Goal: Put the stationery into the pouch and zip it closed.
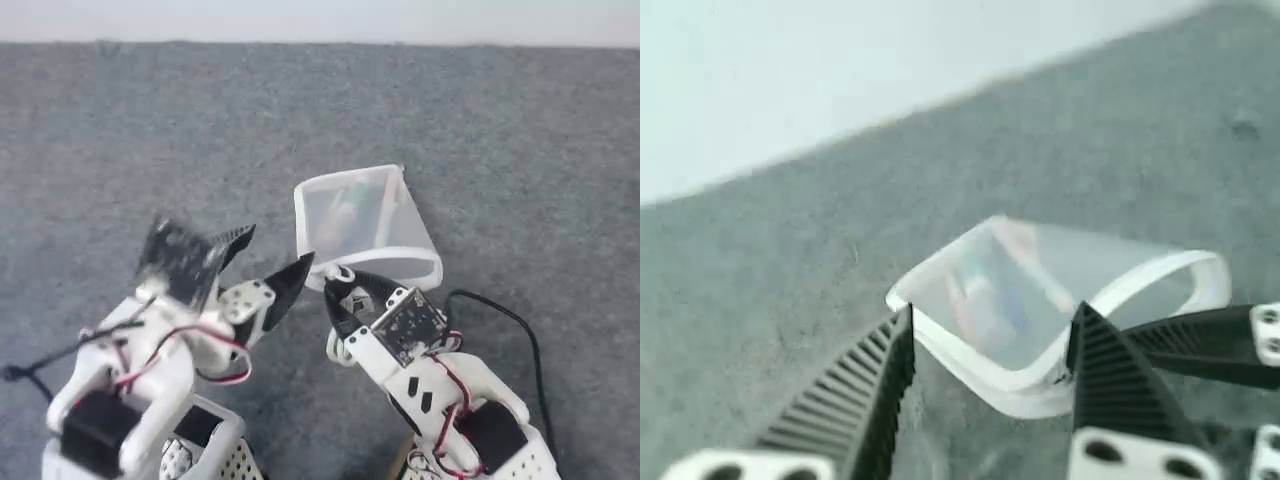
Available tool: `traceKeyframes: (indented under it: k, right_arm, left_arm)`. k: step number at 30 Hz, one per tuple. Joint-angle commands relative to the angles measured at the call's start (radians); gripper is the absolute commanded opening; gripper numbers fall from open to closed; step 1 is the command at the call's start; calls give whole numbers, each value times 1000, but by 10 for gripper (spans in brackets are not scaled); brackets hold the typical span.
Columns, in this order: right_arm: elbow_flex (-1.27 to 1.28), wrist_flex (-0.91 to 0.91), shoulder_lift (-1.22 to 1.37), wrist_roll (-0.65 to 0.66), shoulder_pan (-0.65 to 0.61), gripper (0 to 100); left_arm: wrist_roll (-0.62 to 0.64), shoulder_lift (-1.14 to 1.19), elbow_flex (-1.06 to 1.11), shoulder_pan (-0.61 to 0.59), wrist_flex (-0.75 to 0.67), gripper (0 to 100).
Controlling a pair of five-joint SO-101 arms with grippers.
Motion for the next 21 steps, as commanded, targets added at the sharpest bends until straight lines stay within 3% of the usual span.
traceKeyframes:
  k: [1, 8, 14, 21]
  right_arm:
    - [-3, -53, -7, -9, 42, 6]
    - [-28, -56, -8, -43, 96, 6]
    - [-68, -48, -8, -115, 168, 6]
    - [-103, -21, -10, -115, 173, 6]
  left_arm:
    - [-9, -137, 73, -3, -55, 235]
    - [-12, -222, 137, -115, -61, 235]
    - [-118, -230, 197, -126, -63, 235]
    - [-242, -230, 278, -2, -57, 235]
